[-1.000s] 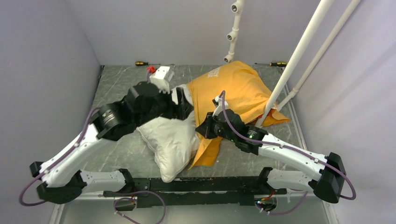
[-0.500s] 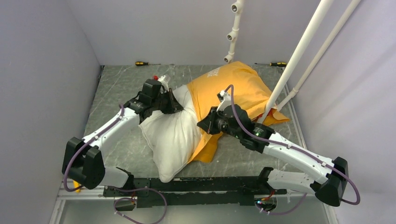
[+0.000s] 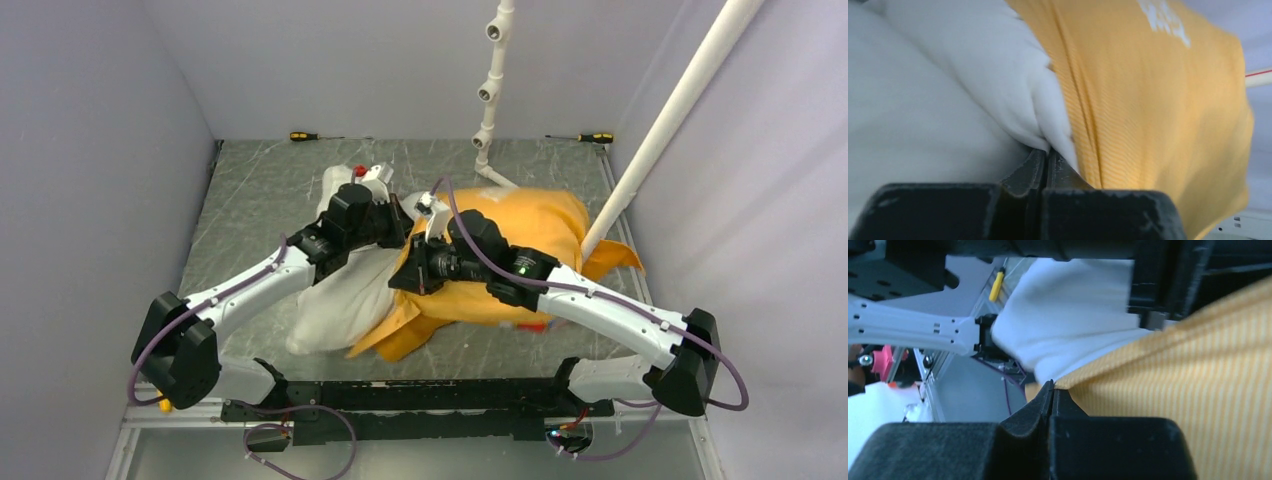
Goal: Put the pillow into the pillowcase
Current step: Stuff the pillow into the pillowcase.
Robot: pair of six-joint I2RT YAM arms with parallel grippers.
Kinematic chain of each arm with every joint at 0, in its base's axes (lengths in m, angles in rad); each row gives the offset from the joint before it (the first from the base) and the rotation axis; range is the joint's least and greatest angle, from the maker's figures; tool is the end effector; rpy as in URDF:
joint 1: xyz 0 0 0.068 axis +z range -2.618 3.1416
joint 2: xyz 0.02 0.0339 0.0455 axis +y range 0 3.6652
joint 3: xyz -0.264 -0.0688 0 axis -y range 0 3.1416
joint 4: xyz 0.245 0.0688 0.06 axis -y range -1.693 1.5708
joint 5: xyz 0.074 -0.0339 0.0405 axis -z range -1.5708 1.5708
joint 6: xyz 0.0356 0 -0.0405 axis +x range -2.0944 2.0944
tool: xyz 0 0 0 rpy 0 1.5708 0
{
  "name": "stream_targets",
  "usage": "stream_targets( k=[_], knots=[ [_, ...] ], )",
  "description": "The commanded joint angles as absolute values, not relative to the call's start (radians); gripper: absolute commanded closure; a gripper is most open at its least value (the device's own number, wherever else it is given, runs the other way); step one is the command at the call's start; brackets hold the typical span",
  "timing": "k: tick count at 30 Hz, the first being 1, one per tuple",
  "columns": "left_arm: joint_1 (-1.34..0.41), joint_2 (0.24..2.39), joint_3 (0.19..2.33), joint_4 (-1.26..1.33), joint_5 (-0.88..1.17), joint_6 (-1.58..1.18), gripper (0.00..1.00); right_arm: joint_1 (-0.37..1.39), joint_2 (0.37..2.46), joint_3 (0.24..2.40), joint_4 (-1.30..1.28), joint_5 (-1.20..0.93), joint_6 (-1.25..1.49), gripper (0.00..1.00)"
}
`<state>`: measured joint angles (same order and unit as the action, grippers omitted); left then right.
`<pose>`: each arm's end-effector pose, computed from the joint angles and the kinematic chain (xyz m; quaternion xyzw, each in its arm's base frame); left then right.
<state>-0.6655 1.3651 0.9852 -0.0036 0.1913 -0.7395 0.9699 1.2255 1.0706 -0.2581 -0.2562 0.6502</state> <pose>0.2451 -0.2010 0.2960 0.0229 0.8265 -0.4202 0.3738 0.1516 0.2371 0.3399 -0.2011 0.8085 0.4668 0.2967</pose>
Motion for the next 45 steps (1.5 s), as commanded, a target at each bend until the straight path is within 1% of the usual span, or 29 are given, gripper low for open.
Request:
stream_targets(
  k=[1,2,3,4,5,6,7,9,11,13,15,17,18,21,23,26,28,30,31,32,34,35,36,37,41,45],
  knots=[
    [-0.743,1.359,0.984,0.141,0.291,-0.780,1.00,1.074,1.147,1.109,-0.058,-0.394,0.685,1.00],
    [-0.742,1.340,0.971,0.097,0.261,-0.765,1.00,1.073,1.123,1.101,-0.137,-0.278,0.701,0.88],
    [-0.743,1.318,0.955,0.060,0.231,-0.757,1.00,1.070,1.100,1.094,-0.203,-0.176,0.718,0.66],
    [-0.743,1.292,0.928,0.036,0.203,-0.744,1.00,1.069,1.071,1.089,-0.240,-0.103,0.729,0.50],
    [-0.742,1.269,0.905,0.013,0.182,-0.739,1.00,1.069,1.047,1.092,-0.270,-0.043,0.735,0.36],
    [-0.744,1.248,0.884,0.003,0.167,-0.734,1.00,1.068,1.028,1.104,-0.288,-0.005,0.731,0.27],
    [-0.743,1.227,0.862,-0.024,0.160,-0.733,1.00,1.068,1.017,1.125,-0.309,0.033,0.721,0.23],
    [-0.742,1.195,0.818,-0.037,0.153,-0.741,1.00,1.068,1.034,1.214,-0.389,0.104,0.708,0.22],
    [-0.744,1.170,0.785,-0.032,0.153,-0.753,1.00,1.065,1.085,1.338,-0.501,0.189,0.701,0.23],
    [-0.750,1.160,0.760,-0.025,0.150,-0.759,1.00,1.066,1.141,1.437,-0.601,0.283,0.705,0.27],
    [-0.758,1.153,0.745,-0.022,0.141,-0.766,1.00,1.046,1.185,1.488,-0.647,0.326,0.715,0.35],
    [-0.768,1.151,0.738,-0.017,0.136,-0.771,1.00,0.993,1.227,1.506,-0.666,0.299,0.726,0.44],
    [-0.773,1.152,0.737,-0.012,0.134,-0.771,1.00,0.963,1.246,1.512,-0.678,0.278,0.732,0.47],
    [-0.787,1.161,0.746,-0.018,0.128,-0.765,1.00,0.908,1.319,1.553,-0.769,0.276,0.745,0.47],
    [-0.797,1.168,0.759,-0.028,0.118,-0.759,1.00,0.897,1.370,1.585,-0.845,0.319,0.752,0.45],
    [-0.807,1.176,0.765,-0.029,0.111,-0.756,1.00,0.893,1.403,1.606,-0.938,0.389,0.763,0.45],
    [-0.814,1.177,0.765,-0.026,0.107,-0.755,1.00,0.880,1.412,1.588,-0.952,0.400,0.764,0.46],
    [-0.818,1.177,0.764,-0.028,0.102,-0.752,1.00,0.868,1.409,1.552,-0.925,0.390,0.757,0.49],
    [-0.821,1.175,0.763,-0.028,0.099,-0.752,1.00,0.863,1.408,1.535,-0.910,0.385,0.756,0.53],
    [-0.824,1.173,0.762,-0.029,0.096,-0.752,1.00,0.855,1.409,1.528,-0.904,0.378,0.755,0.59],
    [-0.825,1.168,0.758,-0.028,0.091,-0.754,1.00,0.846,1.415,1.531,-0.906,0.385,0.754,0.74],
    [-0.826,1.167,0.758,-0.030,0.088,-0.755,1.00,0.845,1.414,1.533,-0.904,0.386,0.749,0.83],
    [-0.828,1.165,0.758,-0.030,0.086,-0.755,1.00,0.844,1.409,1.533,-0.890,0.385,0.744,0.94],
    [-0.827,1.164,0.758,-0.030,0.086,-0.753,1.00,0.843,1.399,1.528,-0.869,0.374,0.737,1.00],
    [-0.829,1.158,0.767,-0.041,0.075,-0.745,1.00,0.809,1.365,1.505,-0.771,0.283,0.703,1.00],
    [-0.829,1.142,0.776,-0.053,0.065,-0.739,1.00,0.796,1.360,1.514,-0.753,0.245,0.703,1.00]
  ],
)
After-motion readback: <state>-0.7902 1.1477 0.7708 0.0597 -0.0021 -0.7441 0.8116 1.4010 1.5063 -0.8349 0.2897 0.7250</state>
